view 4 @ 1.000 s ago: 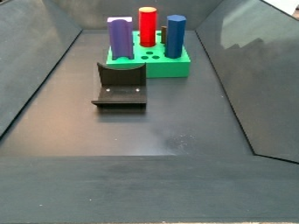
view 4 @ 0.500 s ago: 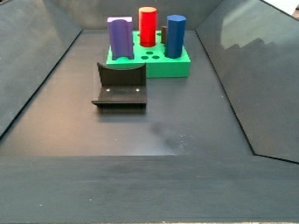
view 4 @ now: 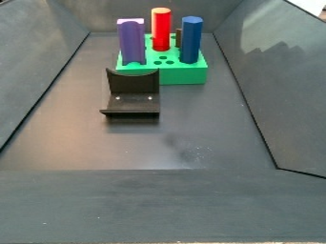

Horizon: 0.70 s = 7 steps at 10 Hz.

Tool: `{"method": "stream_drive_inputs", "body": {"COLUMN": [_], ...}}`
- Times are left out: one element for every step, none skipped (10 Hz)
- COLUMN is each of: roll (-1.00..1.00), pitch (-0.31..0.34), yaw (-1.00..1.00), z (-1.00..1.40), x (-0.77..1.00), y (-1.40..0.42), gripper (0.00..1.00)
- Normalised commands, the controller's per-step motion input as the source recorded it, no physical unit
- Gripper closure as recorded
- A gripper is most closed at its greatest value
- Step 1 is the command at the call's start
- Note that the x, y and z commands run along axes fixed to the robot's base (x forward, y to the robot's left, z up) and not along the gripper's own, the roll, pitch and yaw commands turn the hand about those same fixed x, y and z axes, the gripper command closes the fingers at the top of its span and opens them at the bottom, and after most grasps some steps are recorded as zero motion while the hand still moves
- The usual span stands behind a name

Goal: Pick up the square-circle object. Move up. Move to above the board. Insert the square-circle object.
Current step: Insert the square-circle object.

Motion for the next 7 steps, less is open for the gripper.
{"method": "stream_drive_inputs", "body": {"roll": [0.02,0.02,0.02,0.02,0.03,0.06,0.03], "pitch": [0.000,0.000,0.000,0.000,-0.013,0.000,0.000], "yaw": [0.48,0.48,0.40,0.13,0.00,-0.47,-0.63], "z": [-1.00,-1.00,-1.00,-1.00,-1.00,-1.00,-1.00], "x": [-0.07,-0.07,-0.01,0.15,0.31,0.31,0.25], "y": [-0.29,-0.30,-0.33,-0.31,-0.17,0.00,0.10], "gripper": [1.00,1.00,1.00,1.00,1.00,1.00,1.00]}}
